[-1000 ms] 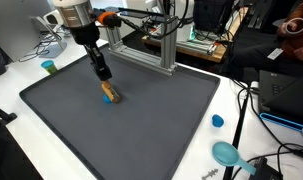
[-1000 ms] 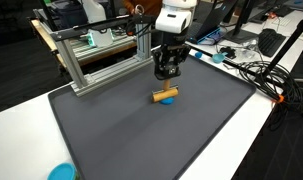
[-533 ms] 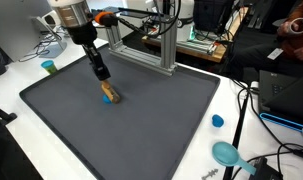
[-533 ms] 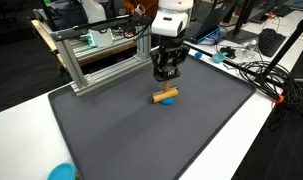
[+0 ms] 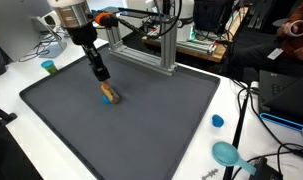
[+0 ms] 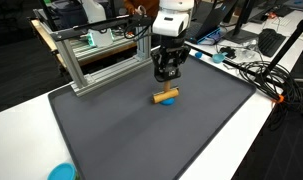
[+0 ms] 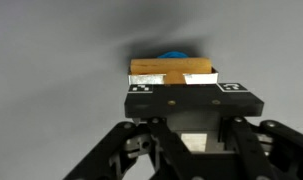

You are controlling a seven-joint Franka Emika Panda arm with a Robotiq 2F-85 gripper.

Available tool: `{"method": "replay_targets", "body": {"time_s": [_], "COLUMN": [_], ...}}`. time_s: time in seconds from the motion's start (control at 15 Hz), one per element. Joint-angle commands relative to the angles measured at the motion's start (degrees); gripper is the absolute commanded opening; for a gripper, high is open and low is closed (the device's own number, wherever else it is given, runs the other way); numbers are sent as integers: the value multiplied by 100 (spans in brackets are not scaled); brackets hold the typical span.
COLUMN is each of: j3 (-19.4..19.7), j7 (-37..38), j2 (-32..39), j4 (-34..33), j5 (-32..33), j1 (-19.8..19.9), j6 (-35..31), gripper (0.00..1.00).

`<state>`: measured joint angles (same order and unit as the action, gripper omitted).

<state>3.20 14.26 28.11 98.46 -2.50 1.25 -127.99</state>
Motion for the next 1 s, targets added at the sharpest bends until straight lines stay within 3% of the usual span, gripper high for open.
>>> {"method": "replay_targets", "body": {"time_s": [0.0,0.47,0.93], "j3": [54,166,153], "j7": [207,509,704], "j2": [629,691,684], "j4": [-95,-159,-198], "j5": [37,328,114], "j1": [-111,-295,-196], "j6": [-770,-902,-1153], "gripper": [21,21,21]}}
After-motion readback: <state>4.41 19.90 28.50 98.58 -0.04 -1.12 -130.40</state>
